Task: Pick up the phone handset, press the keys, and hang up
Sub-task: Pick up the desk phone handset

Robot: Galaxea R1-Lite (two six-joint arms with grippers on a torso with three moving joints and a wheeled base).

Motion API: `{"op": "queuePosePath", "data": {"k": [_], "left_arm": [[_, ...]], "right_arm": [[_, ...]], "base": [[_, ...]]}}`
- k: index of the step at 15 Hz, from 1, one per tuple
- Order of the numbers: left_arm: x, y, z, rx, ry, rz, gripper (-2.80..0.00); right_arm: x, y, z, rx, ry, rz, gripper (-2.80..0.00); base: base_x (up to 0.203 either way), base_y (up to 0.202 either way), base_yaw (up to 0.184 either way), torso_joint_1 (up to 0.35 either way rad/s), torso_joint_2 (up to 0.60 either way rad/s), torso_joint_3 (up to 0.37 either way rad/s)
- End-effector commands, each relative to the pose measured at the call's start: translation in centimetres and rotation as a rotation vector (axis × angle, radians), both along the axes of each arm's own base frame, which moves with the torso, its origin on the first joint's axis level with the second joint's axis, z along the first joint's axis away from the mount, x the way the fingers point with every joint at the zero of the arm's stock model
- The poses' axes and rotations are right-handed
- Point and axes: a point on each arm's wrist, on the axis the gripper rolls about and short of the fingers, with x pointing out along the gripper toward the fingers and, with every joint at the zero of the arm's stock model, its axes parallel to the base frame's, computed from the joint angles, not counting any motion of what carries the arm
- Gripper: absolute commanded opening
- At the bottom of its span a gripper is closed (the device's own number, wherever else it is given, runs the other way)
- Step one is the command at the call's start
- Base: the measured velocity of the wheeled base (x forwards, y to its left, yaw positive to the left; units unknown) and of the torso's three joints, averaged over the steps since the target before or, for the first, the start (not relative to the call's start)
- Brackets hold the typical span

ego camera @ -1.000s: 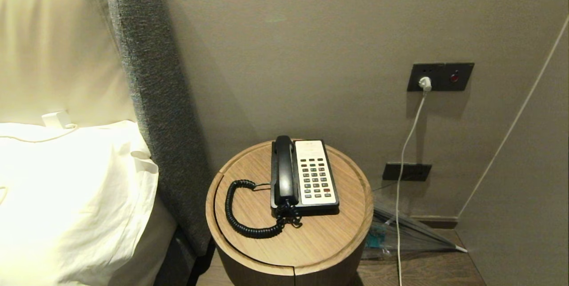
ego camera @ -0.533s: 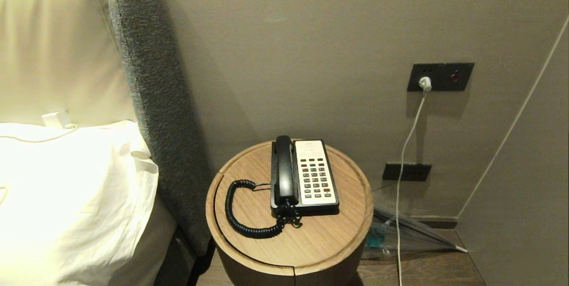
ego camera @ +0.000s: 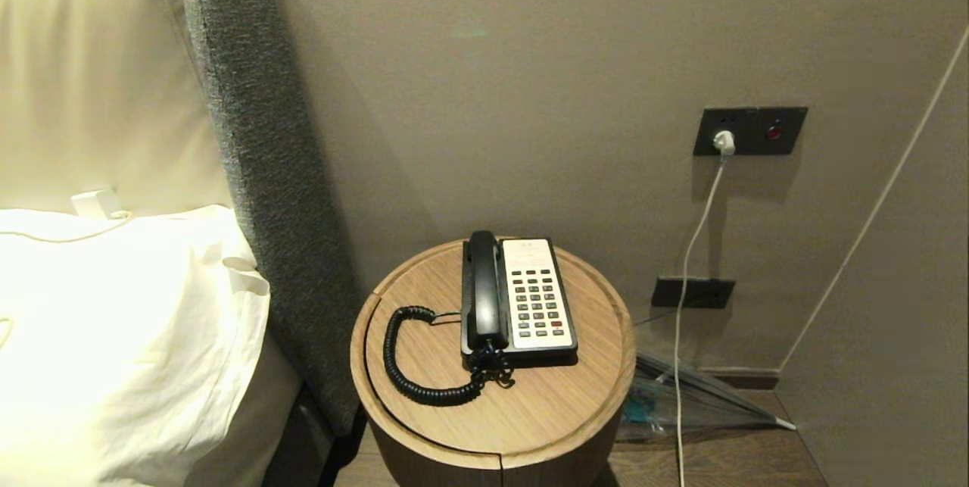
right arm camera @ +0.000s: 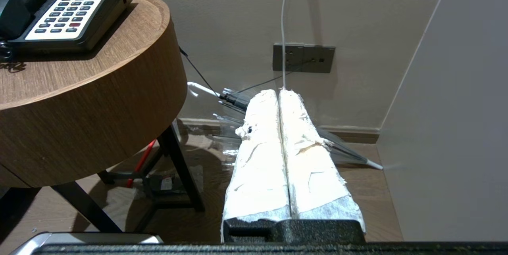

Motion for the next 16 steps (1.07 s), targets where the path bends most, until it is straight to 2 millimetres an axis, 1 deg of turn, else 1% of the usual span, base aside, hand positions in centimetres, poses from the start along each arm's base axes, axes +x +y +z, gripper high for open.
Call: {"op": "queuePosePath", "data": {"k": [1, 16], "left_arm": [[0.0, 0.0, 0.0, 0.0, -0.001, 0.0, -2.8], [0.0, 0.0, 0.0, 0.0, -0.001, 0.0, -2.8]], "right_arm": [[-0.06, 0.0, -0.02, -0.001, -0.008, 0.003, -2.8], [-0.06, 0.0, -0.02, -0.005, -0.008, 0.003, -2.8]], "base": [[0.0, 0.0, 0.0, 0.0, 0.0, 0.0], [0.0, 0.0, 0.0, 0.0, 0.0, 0.0]]}}
